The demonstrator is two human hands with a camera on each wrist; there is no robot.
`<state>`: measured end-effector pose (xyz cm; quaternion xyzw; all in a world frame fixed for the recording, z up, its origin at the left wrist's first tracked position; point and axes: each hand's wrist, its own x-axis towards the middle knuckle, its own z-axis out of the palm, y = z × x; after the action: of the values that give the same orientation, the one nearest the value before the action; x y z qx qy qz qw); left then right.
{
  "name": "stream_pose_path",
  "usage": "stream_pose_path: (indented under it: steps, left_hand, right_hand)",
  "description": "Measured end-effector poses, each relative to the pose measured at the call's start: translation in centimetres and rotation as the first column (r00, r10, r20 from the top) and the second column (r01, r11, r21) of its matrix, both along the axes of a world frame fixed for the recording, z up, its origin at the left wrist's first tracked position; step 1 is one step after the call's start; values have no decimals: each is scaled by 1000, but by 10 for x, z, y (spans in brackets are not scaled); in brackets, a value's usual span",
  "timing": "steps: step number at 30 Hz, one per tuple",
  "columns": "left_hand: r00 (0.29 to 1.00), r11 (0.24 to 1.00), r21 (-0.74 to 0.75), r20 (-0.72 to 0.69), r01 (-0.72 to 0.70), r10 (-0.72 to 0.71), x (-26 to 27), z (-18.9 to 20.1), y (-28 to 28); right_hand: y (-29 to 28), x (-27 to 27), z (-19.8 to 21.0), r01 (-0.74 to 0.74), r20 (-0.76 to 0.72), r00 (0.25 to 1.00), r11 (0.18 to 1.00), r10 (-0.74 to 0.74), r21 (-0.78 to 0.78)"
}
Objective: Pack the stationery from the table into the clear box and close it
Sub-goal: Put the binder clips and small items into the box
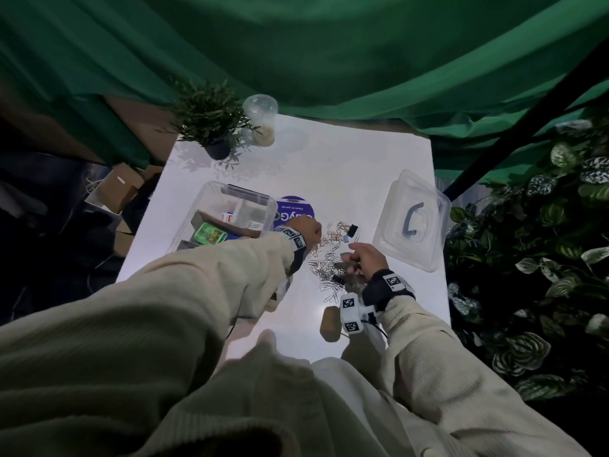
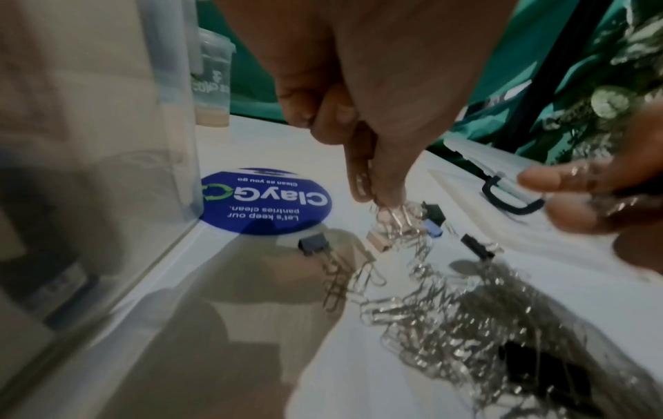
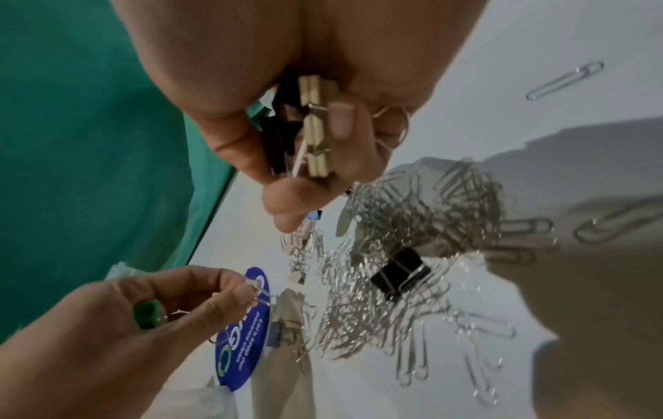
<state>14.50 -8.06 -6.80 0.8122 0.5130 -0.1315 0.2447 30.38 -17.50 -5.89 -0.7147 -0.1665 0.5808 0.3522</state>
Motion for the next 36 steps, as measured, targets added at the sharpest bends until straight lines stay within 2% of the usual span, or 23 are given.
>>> stream_pose_path:
  steps: [3,6,8,16,21,24,26,29,33,35,36]
  left_hand:
    - [987,997,-36,140,-73,77,-5,11,-3]
    - [957,998,-46,285,-50,61,-6,27,-14]
    - [946,999,-45,323,-18,31,-6,33,-22]
    - [912,998,-34,404,-61,70,-15,47,-34]
    - [889,997,26,456,-66,47,-27,62,-30]
    - [855,988,31,505,-153,116,-44,75,-26]
    - [850,972,47,496,-231,178,-60,83,-23]
    - [845,947,67,474,-315,247,-90,95,-14]
    - [844,915,-57,365,-400,393,-140,112,-6]
    - [837,898,-125,328,-422,439,-164,115,-7]
    - [857,904,-136,287,-405,428,-174,115,-8]
  right_hand:
    - [2,-10,-4,46,-60,997,998,-48,-31]
    - [1,-22,-4,103,-222,968,992,-116,-68]
    - [1,-30,-2,127,-290,947,990,-140,-65]
    - [1,-57,9,207,-312,927,978,-207,-33]
    - [-3,-63,12,314,-440,845,948,-304,-52]
    - [-2,-69,15,343,-552,770,937,-321,-66]
    - [0,-72,16,357,-597,733,931,-326,-70]
    - [1,-76,17,346,-590,743,936,-314,-62]
    - [4,-83,15,247,-601,765,968,-229,-55]
    - [7,-88,14,151,-586,800,988,-133,-17]
    - [8,-92,13,99,-575,814,995,-75,10]
